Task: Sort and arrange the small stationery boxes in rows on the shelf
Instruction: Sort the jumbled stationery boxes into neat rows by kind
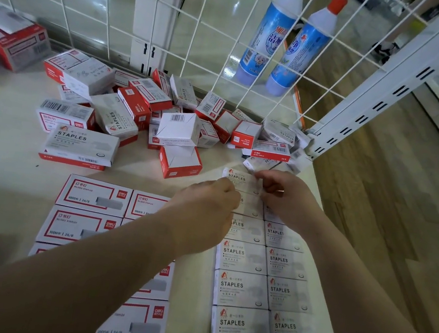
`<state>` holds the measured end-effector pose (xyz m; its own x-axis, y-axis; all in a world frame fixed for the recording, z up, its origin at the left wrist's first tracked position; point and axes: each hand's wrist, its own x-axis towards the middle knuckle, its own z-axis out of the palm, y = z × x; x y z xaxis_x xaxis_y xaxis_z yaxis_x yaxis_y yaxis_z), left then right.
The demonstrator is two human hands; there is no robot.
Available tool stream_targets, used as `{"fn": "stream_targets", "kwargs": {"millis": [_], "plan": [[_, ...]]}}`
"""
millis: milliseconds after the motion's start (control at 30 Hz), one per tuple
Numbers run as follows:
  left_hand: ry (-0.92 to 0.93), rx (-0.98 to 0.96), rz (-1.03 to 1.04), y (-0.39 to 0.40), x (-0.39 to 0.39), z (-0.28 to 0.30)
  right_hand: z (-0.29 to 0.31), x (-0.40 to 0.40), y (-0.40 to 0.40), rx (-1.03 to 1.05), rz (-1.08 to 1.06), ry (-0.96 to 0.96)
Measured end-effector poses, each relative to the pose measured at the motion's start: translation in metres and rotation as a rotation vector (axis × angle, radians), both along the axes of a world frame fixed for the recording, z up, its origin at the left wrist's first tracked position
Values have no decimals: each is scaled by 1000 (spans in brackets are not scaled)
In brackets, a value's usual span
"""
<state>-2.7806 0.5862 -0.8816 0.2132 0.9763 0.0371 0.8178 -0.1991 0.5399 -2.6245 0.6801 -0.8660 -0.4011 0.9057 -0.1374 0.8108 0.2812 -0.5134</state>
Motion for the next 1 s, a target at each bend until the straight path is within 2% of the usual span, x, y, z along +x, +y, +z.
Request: {"fn": "stream_targets", "kwargs": {"millis": [133,300,433,567,833,1000], "plan": [[20,32,7,0,0,2,2,0,-1,82,-123,87],[80,9,5,4,5,1,4,0,9,215,-376,88],[109,-15,17,8,7,3,5,-4,19,138,-469,35],[125,-4,-1,15,4,5,1,-7,27,89,-471,16],[135,-25,-4,15,5,2,0,-12,36,77,-589,144],[171,-37,-43,11,2,4,2,-15,30,-20,-678,251]]}}
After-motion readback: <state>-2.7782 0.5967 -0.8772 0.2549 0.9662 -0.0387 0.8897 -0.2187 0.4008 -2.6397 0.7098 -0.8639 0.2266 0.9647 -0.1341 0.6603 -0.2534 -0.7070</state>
